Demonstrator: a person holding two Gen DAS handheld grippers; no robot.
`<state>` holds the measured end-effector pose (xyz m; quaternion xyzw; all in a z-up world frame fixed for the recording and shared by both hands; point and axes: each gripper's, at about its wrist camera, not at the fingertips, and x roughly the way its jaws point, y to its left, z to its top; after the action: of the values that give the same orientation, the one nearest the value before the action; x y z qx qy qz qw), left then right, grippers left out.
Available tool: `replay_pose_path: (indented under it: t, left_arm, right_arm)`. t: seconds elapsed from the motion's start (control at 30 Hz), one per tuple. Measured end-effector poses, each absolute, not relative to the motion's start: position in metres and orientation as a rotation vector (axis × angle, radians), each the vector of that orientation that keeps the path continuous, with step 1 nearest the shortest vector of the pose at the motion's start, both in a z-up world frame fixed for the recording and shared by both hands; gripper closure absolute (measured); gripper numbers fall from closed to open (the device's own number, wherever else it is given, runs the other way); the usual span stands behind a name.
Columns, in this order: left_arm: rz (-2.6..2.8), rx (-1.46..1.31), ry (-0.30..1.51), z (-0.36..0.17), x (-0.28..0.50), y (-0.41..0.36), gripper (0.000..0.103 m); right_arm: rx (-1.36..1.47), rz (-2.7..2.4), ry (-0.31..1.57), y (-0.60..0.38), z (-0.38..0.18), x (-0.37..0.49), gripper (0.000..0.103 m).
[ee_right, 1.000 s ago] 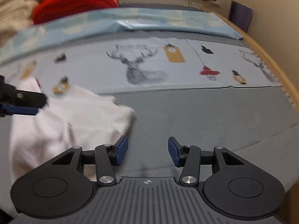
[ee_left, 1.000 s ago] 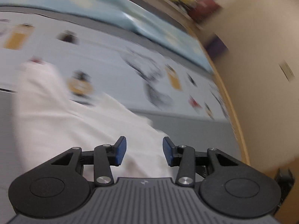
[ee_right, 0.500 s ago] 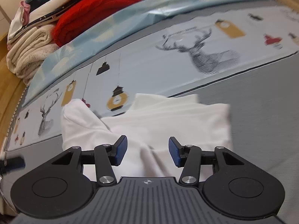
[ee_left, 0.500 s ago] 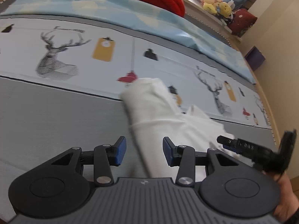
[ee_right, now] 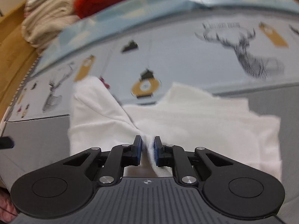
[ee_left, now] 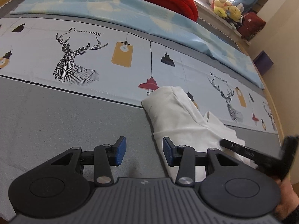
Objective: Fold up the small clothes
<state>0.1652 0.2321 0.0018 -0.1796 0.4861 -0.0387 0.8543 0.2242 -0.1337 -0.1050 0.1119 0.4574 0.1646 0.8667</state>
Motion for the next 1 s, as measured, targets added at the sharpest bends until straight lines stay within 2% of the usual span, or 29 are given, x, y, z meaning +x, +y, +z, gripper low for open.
replay_pose_path:
  t: [0.37,0.47,0.53,0.63,0.7,0.8,0.9,1.0]
  left_arm:
    - [-0.185,-0.347,1.033,0.003,0.169,0.144,0.056]
    - [-0.254,-0.292,1.047,0.0,0.168,0.107,0.056]
    - [-0.313,-0.246,1.071,-0.005,0.167,0.085,0.056]
    - [-0.387,-0.188,1.126,-0.018,0.164,0.06,0.056]
    - [-0.423,-0.163,1.158,-0.026,0.161,0.05,0.056]
    - [-0.463,-0.121,1.193,-0.038,0.157,0.04,0.056]
    - [-0.471,-0.023,1.311,-0.073,0.153,0.029,0.056]
    - [-0.426,0.175,1.415,-0.11,0.145,0.019,0.052]
  right_arm:
    - [0.314,0.449,0.769,-0.232,-0.032,0.134,0.091]
    - [0.315,0.422,0.824,-0.271,-0.033,0.112,0.091]
    - [0.323,0.384,0.959,-0.293,-0.051,0.106,0.09]
    - [0.28,0.293,1.105,-0.308,-0.076,0.105,0.084]
    - [0.28,0.245,1.06,-0.318,-0.074,0.107,0.083]
    - [0.482,0.216,0.981,-0.339,-0.068,0.117,0.07]
    - [0.568,0.206,0.914,-0.339,-0.071,0.13,0.058]
    - [0.575,0.205,0.937,-0.322,-0.081,0.153,0.057]
